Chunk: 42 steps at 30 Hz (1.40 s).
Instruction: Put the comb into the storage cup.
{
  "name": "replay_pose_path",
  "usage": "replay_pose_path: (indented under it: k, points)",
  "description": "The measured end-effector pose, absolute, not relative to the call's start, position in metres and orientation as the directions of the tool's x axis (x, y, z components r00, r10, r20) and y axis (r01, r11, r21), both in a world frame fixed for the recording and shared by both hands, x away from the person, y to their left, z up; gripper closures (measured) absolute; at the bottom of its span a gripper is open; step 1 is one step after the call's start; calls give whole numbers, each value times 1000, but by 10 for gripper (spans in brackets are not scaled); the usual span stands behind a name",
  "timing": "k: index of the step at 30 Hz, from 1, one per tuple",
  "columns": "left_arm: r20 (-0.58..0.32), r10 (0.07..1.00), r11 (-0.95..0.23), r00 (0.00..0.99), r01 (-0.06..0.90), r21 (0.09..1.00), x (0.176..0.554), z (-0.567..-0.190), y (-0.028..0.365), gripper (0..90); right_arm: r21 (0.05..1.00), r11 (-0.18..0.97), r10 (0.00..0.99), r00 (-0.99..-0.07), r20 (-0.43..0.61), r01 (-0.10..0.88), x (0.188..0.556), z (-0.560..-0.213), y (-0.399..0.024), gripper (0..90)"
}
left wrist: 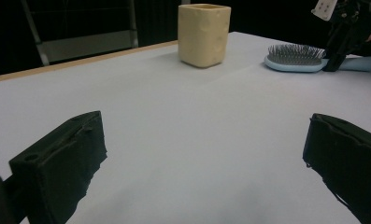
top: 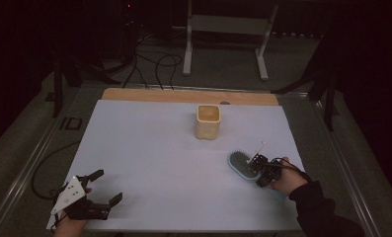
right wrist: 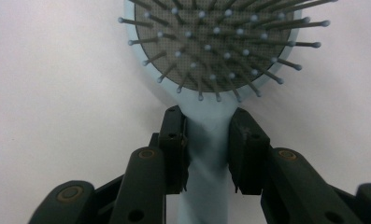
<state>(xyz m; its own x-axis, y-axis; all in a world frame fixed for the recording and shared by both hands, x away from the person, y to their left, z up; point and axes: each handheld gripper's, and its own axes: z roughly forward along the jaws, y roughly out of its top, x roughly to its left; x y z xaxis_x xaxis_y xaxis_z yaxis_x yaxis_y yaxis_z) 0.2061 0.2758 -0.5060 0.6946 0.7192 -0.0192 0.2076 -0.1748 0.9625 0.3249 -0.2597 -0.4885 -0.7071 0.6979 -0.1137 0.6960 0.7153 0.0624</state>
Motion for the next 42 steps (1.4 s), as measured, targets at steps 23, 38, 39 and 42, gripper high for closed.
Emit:
replay_pose_path:
  k: [23, 38, 39, 42]
  points:
    - [-26, 722, -167, 692, 211, 963, 207, -506, 277, 0, 213, 679, 724, -688, -42, 702, 321, -480, -247, 704]
    - [-25, 721, -170, 692, 212, 962, 207, -507, 276, 0, 352, 636, 740, -672, -25, 687, 323, -465, -243, 704]
    - [-24, 721, -171, 692, 211, 962, 207, -506, 276, 0, 365, 634, 740, -672, -30, 682, 323, -463, -243, 704]
    - [-24, 722, -170, 692, 211, 963, 207, -506, 276, 0, 392, 626, 742, -670, -33, 674, 323, -459, -242, 704]
